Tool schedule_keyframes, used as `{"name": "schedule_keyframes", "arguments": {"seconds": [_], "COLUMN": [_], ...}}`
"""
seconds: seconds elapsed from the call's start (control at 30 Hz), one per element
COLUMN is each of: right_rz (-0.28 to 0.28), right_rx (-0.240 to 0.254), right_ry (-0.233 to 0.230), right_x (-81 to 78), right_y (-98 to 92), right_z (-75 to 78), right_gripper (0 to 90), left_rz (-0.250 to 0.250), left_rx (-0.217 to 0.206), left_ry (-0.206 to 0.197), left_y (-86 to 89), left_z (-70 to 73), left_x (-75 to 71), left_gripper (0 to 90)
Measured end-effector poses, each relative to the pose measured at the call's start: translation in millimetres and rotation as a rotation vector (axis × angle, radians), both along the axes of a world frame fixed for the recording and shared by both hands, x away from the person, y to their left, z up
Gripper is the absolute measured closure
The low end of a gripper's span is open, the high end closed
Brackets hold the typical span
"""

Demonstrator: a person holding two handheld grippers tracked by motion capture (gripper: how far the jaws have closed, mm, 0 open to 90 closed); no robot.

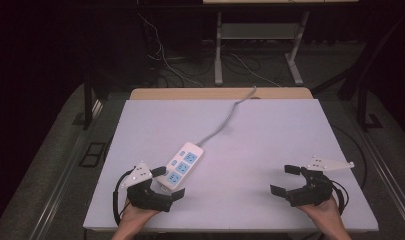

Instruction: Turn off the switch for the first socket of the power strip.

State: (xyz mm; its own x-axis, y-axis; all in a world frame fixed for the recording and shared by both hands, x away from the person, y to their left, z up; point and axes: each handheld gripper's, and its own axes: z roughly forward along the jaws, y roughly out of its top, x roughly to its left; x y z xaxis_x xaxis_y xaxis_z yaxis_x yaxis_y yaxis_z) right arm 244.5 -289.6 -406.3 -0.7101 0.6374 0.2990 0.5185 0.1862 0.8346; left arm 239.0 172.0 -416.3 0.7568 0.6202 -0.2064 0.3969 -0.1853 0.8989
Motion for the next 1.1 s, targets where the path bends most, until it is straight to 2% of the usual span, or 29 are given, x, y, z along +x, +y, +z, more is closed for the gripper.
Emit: {"name": "schedule_keyframes", "arguments": {"seconds": [0.93, 1.1], "right_rz": [0.015, 0.015], "right_rx": [-0.030, -0.037], "right_ry": [0.024, 0.023], "right_x": [0.3, 0.3], "right_y": [-1.0, -1.2], "right_z": [-5.4, -5.5], "right_gripper": [0.5, 0.5], "left_rz": [-0.010, -0.013], "left_rx": [-0.001, 0.010], "left_ry": [0.007, 0.009], "left_y": [-1.5, -1.3], "left_z": [-0.6, -0.3], "left_x": [-0.6, -0.9], "left_gripper": [0.0, 0.0]}}
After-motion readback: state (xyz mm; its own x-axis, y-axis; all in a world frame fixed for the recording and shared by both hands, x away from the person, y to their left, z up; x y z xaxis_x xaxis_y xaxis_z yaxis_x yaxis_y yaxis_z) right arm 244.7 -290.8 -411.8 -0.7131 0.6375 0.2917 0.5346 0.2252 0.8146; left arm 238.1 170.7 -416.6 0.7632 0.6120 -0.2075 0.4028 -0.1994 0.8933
